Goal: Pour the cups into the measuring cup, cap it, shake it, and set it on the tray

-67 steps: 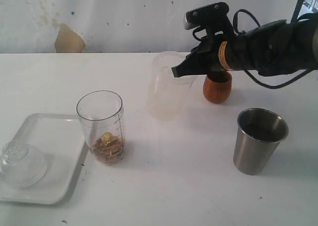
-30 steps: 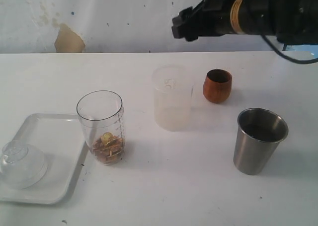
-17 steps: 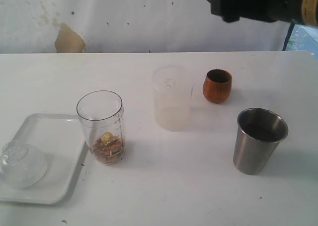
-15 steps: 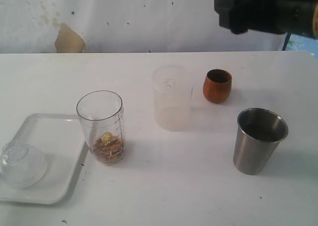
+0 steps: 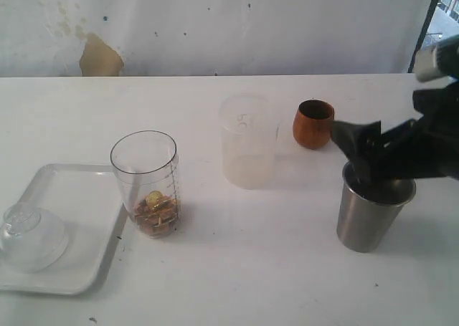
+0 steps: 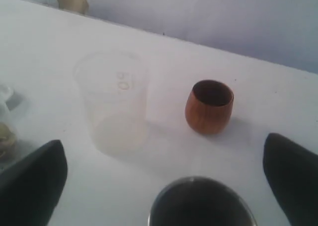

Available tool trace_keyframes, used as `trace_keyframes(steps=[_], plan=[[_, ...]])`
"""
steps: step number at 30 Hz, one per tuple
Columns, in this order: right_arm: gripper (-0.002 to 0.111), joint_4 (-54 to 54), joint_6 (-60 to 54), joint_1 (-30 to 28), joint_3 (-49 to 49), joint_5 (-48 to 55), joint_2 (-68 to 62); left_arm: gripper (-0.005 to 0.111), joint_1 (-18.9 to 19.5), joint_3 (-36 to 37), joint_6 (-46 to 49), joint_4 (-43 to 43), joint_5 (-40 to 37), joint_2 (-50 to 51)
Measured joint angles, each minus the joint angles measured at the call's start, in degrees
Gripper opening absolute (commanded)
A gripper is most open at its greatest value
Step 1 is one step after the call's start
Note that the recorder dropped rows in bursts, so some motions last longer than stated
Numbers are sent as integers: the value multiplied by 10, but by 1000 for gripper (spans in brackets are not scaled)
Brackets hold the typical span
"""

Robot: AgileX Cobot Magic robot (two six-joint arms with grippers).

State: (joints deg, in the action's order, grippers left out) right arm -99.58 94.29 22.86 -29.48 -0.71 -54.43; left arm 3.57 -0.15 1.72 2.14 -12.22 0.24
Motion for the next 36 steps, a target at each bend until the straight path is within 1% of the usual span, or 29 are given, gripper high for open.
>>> trace_keyframes(steps=[12,18,28,36], plan=[[105,-1,-7,0,98,35,9,0,0,0,0,0,0,0],[105,-1,24,0,142,61,10,0,0,0,0,0,0,0],[105,-1,31,0,147,47,10,0,0,0,0,0,0,0],[105,-1,52,0,147,96,10,0,0,0,0,0,0,0]])
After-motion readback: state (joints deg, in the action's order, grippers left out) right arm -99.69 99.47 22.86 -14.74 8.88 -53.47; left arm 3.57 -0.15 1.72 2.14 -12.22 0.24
